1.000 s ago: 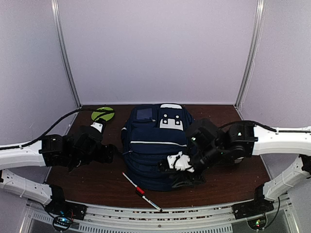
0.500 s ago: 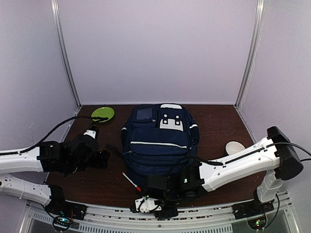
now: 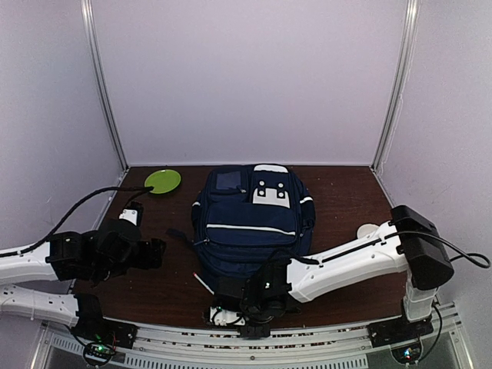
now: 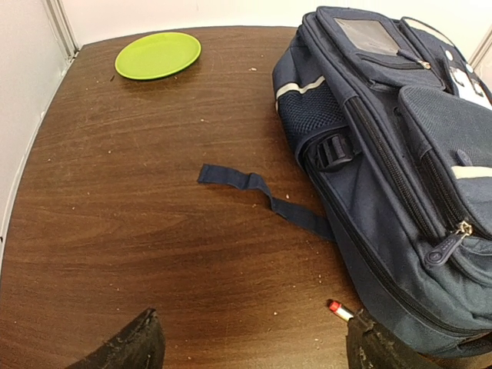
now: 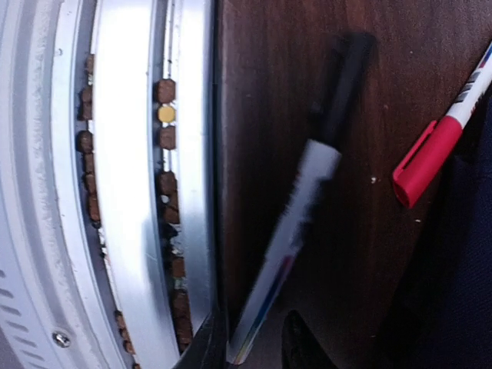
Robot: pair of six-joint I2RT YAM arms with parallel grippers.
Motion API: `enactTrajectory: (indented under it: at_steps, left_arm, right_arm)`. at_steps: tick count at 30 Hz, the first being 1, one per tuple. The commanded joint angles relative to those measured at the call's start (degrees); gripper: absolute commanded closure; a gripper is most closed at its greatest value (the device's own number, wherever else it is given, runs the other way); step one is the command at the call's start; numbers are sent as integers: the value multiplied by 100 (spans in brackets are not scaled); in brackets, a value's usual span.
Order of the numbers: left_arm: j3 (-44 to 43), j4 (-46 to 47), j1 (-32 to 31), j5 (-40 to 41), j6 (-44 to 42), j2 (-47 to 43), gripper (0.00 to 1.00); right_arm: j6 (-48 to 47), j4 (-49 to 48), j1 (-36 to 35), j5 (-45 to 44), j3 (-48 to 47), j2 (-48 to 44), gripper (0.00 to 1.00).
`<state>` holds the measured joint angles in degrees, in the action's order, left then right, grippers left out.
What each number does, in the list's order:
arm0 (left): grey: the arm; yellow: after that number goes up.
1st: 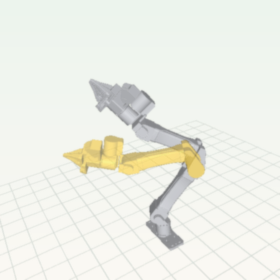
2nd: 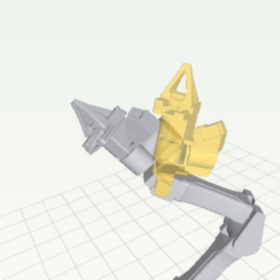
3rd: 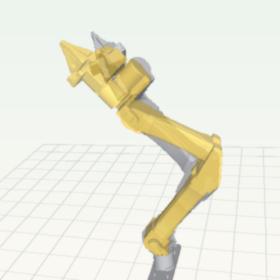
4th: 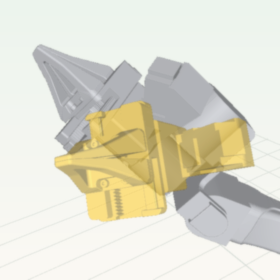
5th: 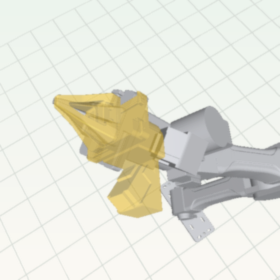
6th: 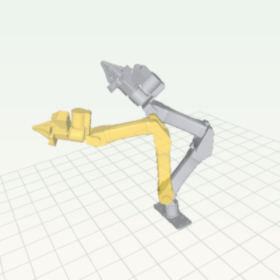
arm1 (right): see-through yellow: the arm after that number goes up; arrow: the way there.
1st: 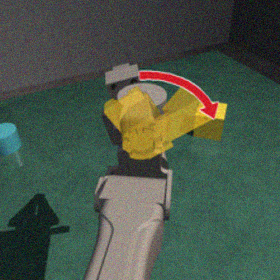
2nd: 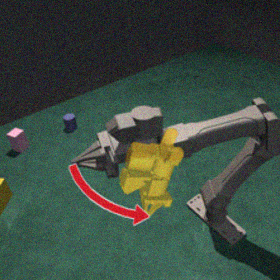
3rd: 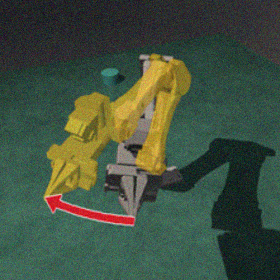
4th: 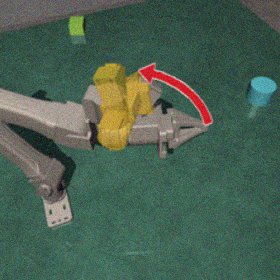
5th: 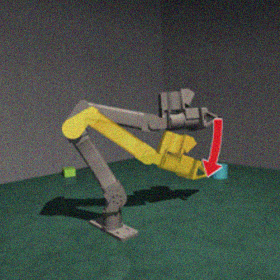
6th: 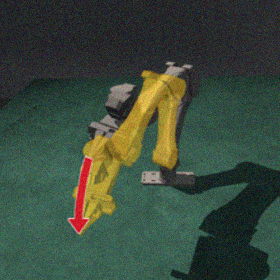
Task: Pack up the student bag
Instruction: Pick up the pen from the corner of the board, then pick up the upper front pocket of the student bag.
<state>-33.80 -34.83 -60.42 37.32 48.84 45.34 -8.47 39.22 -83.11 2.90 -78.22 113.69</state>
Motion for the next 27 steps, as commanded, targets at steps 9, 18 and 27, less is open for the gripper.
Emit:
enactTrajectory:
  at_steps: [9,18,27]
  left_arm:
    - [60,160,24,22,99,-32,16]
    - [-120,747,28,-313,-1182,120,18]
    - [-951,1945,14,-2263,-4343,665,30]
  right_arm:
    - [152,263,685,58,24,127,99]
    - [-624,432,972,1424,376,-1687,100]
    - [-1516,851,1151,1197,1599,-3717,100]
